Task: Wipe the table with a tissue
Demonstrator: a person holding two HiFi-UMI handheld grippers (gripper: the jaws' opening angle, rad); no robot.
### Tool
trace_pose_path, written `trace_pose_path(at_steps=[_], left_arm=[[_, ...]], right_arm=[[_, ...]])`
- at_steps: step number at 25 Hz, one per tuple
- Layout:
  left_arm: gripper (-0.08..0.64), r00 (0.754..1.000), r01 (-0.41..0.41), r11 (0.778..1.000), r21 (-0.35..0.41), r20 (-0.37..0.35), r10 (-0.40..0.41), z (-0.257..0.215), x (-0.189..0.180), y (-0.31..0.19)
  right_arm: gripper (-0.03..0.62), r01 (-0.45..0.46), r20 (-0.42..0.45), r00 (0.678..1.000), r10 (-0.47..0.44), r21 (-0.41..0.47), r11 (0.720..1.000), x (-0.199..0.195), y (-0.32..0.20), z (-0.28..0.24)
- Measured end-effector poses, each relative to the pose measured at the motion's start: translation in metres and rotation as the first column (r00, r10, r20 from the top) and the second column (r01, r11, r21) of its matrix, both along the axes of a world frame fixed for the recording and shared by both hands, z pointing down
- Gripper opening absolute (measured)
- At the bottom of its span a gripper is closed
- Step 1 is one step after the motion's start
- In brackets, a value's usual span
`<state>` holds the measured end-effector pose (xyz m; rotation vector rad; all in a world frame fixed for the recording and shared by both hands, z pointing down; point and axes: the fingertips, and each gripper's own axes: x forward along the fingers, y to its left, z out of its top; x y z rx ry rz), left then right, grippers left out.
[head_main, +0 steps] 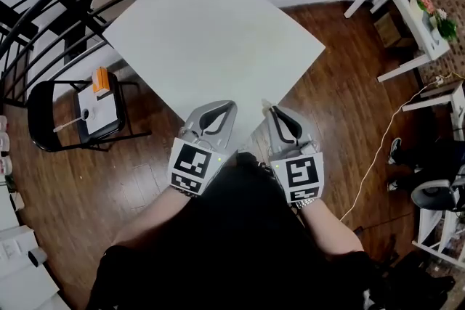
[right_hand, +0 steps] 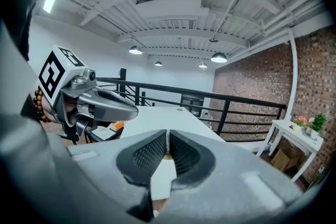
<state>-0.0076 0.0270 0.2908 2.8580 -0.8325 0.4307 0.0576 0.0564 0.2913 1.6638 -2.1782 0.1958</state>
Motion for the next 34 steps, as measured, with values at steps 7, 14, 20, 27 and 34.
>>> trace_pose_path(at_steps=[7, 14, 20, 27, 34], left_arm=[[0.012, 1.0, -0.013, 1.0, 0.018, -0.019, 0.013, -0.009, -0.007, 0.014], [0.012, 0.999, -0.033, 0.999, 0.03, -0.023, 0.034, -0.016, -0.009, 0.018], [0.012, 0.999, -0.036, 0.999, 0.03, -0.018, 0.037, -0.016, -0.014, 0.022], [0.012, 0.999, -0.036, 0.999, 0.039, -0.019, 0.037, -0.016, -0.021, 0.025], [0.012, 0.999, -0.039, 0.998, 0.043, -0.019, 0.04, -0.018, -0.022, 0.028]], right_arm=[[0.008, 0.0, 0.005, 1.0, 0.0, 0.035, 0.999, -0.012, 0.015, -0.014], [0.008, -0.003, 0.001, 1.0, 0.003, 0.05, 0.999, -0.021, 0.022, -0.023], [0.008, -0.011, 0.005, 1.0, 0.011, 0.053, 0.999, -0.024, 0.027, -0.024], [0.008, -0.015, 0.002, 1.0, 0.015, 0.058, 0.998, -0.03, 0.032, -0.023], [0.008, -0.019, 0.001, 1.0, 0.019, 0.06, 0.998, -0.031, 0.036, -0.025]])
